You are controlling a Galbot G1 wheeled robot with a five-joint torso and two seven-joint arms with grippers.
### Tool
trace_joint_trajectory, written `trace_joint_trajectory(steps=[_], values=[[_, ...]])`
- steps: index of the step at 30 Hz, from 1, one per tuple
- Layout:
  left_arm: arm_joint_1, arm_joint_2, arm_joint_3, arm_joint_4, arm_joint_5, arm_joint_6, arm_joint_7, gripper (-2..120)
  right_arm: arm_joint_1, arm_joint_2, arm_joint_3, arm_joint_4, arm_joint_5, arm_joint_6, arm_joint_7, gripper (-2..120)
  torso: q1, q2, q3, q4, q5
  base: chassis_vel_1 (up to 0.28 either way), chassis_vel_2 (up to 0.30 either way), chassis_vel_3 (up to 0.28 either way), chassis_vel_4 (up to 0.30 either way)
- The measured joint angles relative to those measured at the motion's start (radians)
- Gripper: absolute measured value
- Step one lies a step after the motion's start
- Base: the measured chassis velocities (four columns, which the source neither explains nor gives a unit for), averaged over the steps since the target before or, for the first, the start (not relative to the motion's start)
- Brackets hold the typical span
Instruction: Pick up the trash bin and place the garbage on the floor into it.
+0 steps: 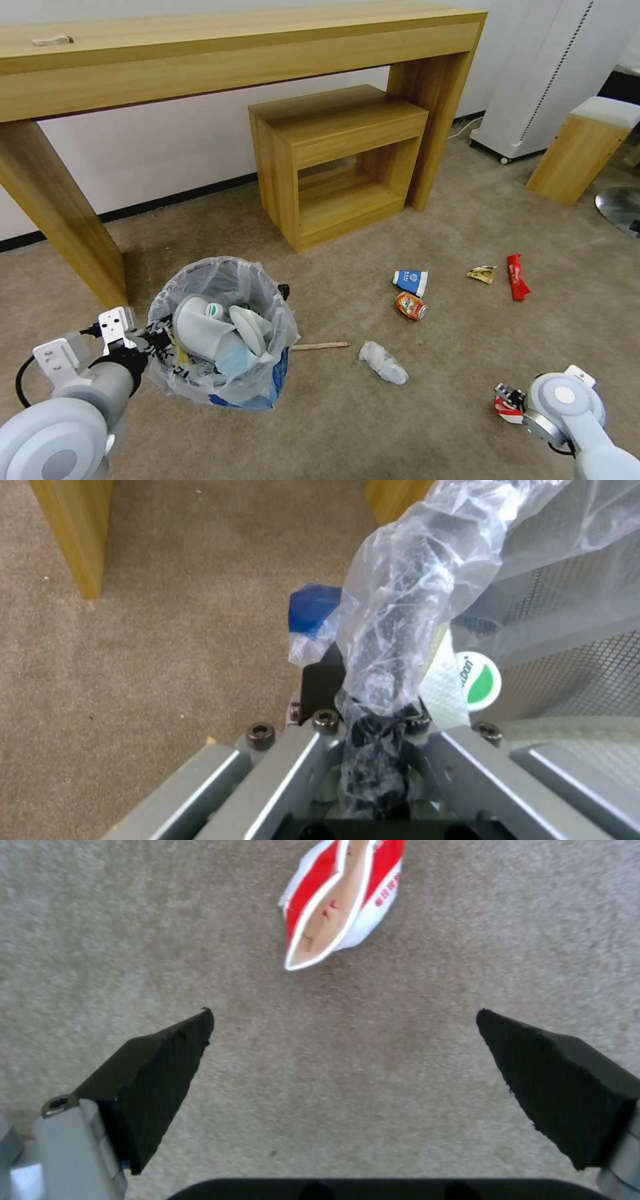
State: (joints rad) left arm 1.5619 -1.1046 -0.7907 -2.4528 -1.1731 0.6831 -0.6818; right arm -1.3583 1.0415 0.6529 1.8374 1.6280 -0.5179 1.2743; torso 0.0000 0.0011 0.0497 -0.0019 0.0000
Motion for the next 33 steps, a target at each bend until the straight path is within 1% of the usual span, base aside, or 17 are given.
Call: trace_joint_trajectory(steps=[9, 17, 20, 26, 33], values=[[0.015, 0.004, -0.019, -0.008, -0.002, 0.000, 0.002, 1, 0.044, 0.042, 0.014, -0.044, -0.001, 0.007, -0.026, 100, 0.000, 0.000, 0.000, 0.0001, 0.0000, 0.000, 0.000, 0.000, 0.000], [0.015, 0.007, -0.026, -0.008, -0.008, -0.001, 0.004, 1, 0.075, 0.050, 0.021, -0.085, -0.017, 0.012, -0.045, 100, 0.000, 0.000, 0.000, 0.0000, -0.0001, 0.000, 0.000, 0.000, 0.000], [0.012, 0.007, -0.021, -0.004, -0.009, -0.001, 0.005, 1, 0.102, 0.054, 0.027, -0.120, -0.020, 0.012, -0.070, 100, 0.000, 0.000, 0.000, 0.0000, 0.0000, 0.000, 0.000, 0.000, 0.000], [0.007, 0.011, -0.019, 0.000, -0.009, -0.001, 0.005, 1, 0.127, 0.062, 0.033, -0.135, -0.022, 0.012, -0.095, 100, 0.000, 0.000, 0.000, 0.0000, -0.0001, 0.000, 0.000, 0.000, 0.000], [0.006, 0.014, -0.018, 0.003, -0.009, -0.001, 0.007, 1, 0.162, 0.070, 0.035, -0.181, -0.053, 0.017, -0.123, 100, 0.000, 0.000, 0.000, 0.0001, -0.0001, 0.000, 0.000, 0.000, 0.000]])
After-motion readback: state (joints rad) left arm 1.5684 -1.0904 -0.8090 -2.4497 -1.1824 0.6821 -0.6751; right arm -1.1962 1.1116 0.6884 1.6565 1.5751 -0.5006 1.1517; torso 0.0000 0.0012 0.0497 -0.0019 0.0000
